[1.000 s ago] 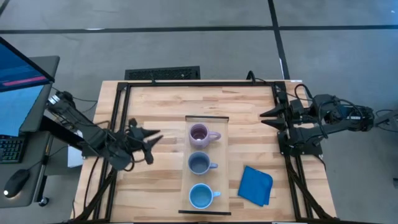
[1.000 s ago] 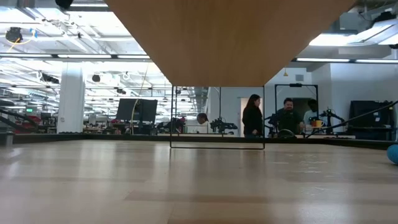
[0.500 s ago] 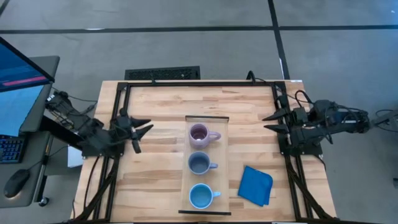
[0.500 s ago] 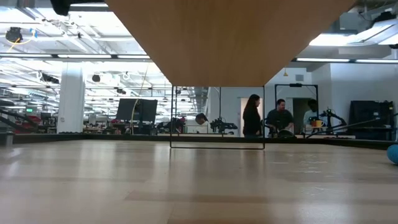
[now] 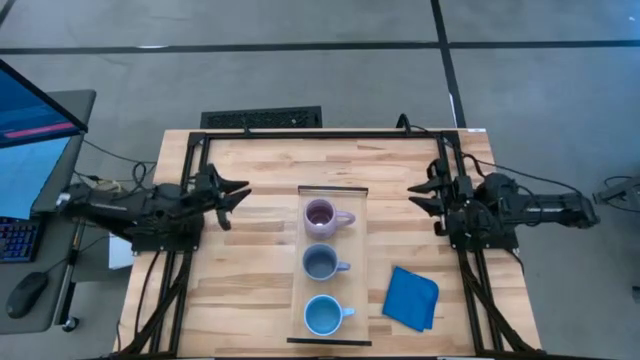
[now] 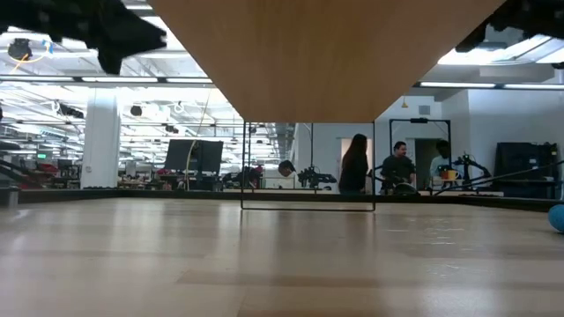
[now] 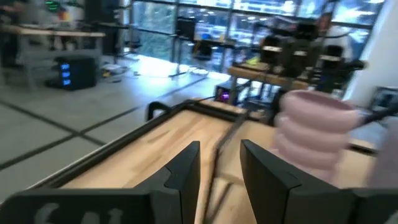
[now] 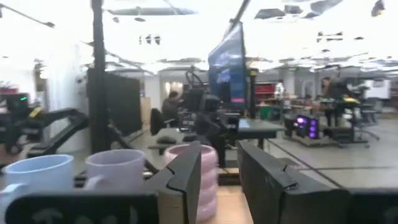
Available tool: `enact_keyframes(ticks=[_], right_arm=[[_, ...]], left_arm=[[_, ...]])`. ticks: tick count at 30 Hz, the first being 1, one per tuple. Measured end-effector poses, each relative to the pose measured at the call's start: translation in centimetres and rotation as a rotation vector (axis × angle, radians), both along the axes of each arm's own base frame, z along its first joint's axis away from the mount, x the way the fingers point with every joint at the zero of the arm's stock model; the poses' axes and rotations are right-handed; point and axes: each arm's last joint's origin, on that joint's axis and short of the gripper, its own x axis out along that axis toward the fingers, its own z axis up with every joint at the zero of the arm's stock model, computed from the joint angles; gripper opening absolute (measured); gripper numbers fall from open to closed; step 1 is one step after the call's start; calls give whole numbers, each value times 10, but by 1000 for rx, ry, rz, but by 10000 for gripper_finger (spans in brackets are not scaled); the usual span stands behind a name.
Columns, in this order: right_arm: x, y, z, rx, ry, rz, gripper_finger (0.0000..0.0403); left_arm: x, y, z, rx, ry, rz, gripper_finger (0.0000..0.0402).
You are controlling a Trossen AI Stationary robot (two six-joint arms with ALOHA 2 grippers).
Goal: Stack small to large cups/mugs on shelf
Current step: Return to Home Position
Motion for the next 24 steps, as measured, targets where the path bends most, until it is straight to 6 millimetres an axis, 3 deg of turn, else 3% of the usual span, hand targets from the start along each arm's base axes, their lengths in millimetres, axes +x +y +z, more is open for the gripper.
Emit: enact_keyframes(ticks=[9,18,24], right_arm=[[2,-17,-28,50,29,-47,127],[-6,-28,-55,77,-38,-71,127],[-13,-30,-53,79,-60,-60,127]], left_arm=[[1,29,-20,-19,-10,118,105],[-1,42,-46,-69,-36,158,105],[-5,43,-56,-91,-52,165,105]])
